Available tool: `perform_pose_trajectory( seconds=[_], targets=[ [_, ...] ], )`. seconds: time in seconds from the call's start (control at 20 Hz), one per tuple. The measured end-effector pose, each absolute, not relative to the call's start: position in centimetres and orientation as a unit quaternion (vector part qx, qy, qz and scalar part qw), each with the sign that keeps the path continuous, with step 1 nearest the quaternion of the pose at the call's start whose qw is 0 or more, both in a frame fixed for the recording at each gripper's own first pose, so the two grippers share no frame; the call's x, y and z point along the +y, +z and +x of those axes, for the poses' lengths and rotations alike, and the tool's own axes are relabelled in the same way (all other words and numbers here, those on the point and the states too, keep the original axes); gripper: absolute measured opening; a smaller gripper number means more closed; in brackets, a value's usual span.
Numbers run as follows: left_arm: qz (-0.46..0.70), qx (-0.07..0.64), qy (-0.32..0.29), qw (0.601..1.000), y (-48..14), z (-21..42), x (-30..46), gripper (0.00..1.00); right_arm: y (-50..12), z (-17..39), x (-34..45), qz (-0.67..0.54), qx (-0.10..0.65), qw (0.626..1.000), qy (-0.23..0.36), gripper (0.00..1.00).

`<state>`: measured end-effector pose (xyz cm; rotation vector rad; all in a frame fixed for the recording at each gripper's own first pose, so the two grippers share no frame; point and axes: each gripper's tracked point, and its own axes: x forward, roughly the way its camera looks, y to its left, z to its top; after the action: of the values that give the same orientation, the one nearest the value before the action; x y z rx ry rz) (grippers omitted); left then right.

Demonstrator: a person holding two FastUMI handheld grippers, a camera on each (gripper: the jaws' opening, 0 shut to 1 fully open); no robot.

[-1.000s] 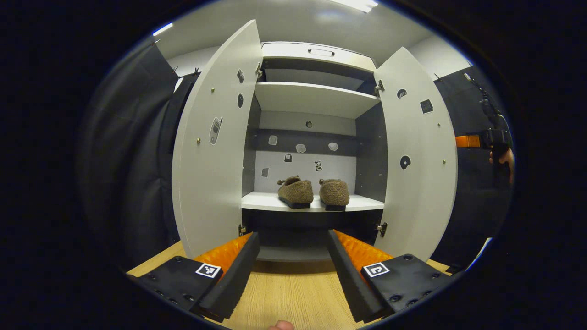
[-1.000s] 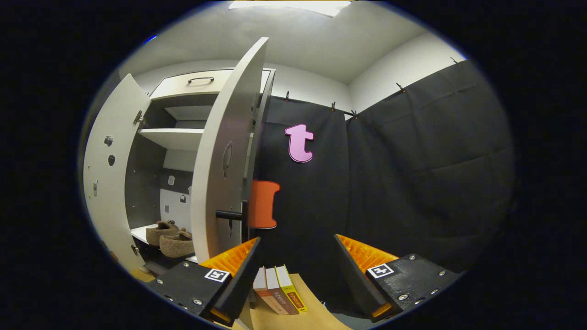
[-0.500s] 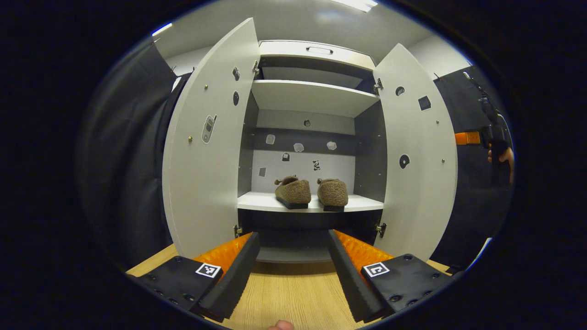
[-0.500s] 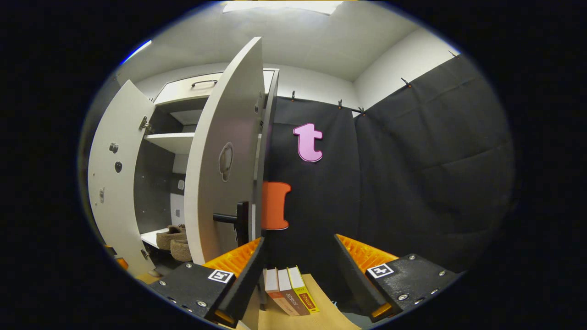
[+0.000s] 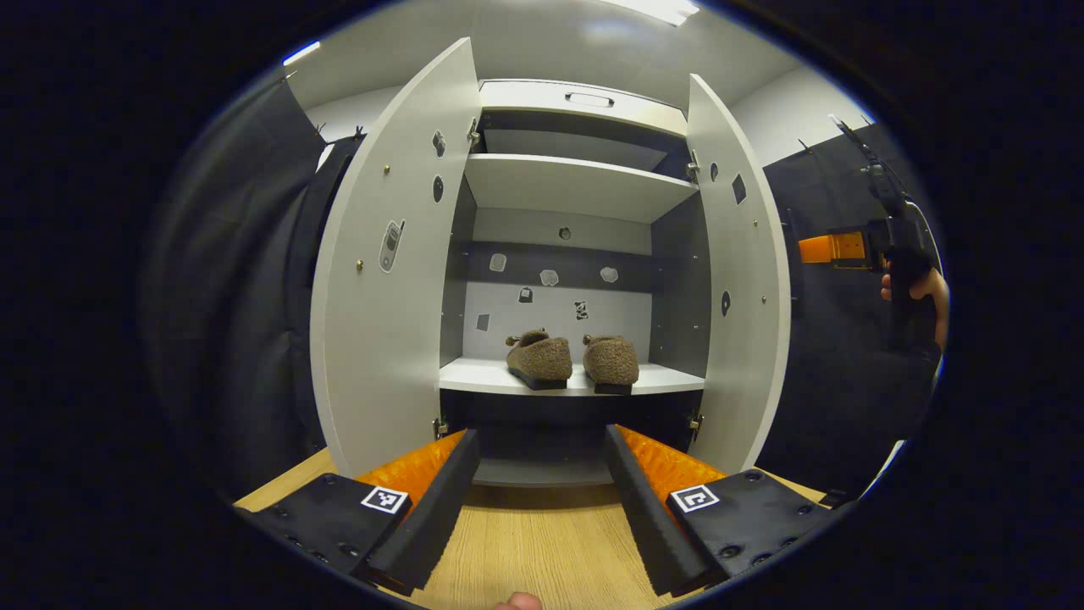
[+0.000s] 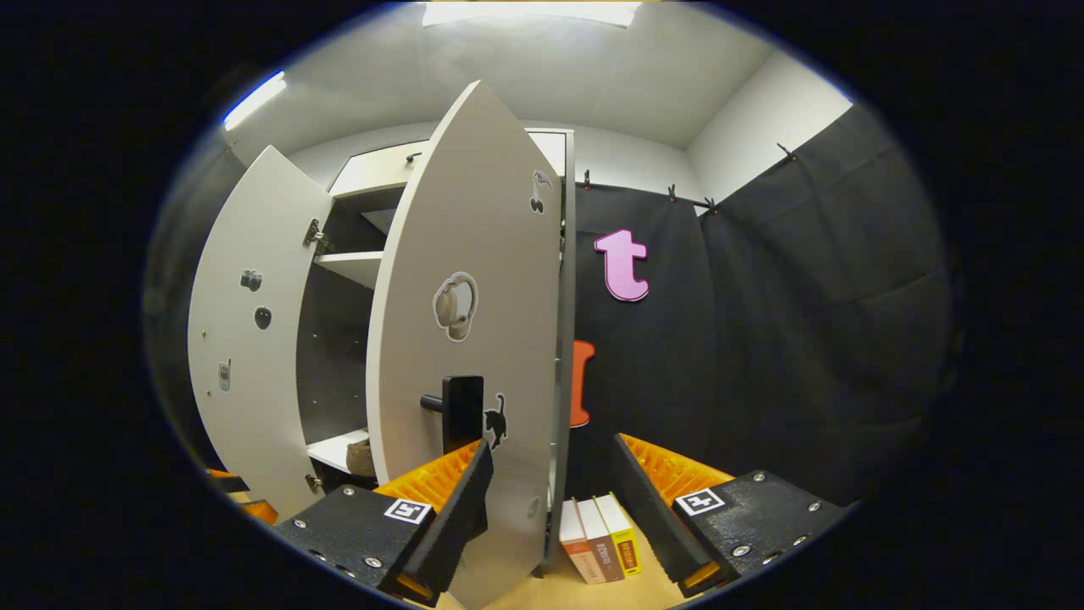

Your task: Grab one shoe with the right hand and put it into the shoe cabinet, grab the other shoe with the left hand and put it into the shoe cabinet; then close the right door with the right hand and the left door with the left hand.

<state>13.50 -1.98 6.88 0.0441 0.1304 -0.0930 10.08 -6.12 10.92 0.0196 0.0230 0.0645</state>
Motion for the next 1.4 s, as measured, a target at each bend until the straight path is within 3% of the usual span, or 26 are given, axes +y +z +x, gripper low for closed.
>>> perform_pose_trajectory(
  seconds=[0.75, 1.4],
  targets=[
    [0.036, 0.054, -0.031, 0.997, 8.4, 12.4, -0.9, 0.97, 7.6, 13.9, 2.8, 0.015, 0.043, 0.993, 0.111, 0.93],
    [0.029, 0.055, -0.014, 0.998, 8.5, 12.0, 0.6, 0.96, 6.1, 17.9, 5.8, 0.019, 0.048, 0.993, 0.103, 0.92]
  ],
)
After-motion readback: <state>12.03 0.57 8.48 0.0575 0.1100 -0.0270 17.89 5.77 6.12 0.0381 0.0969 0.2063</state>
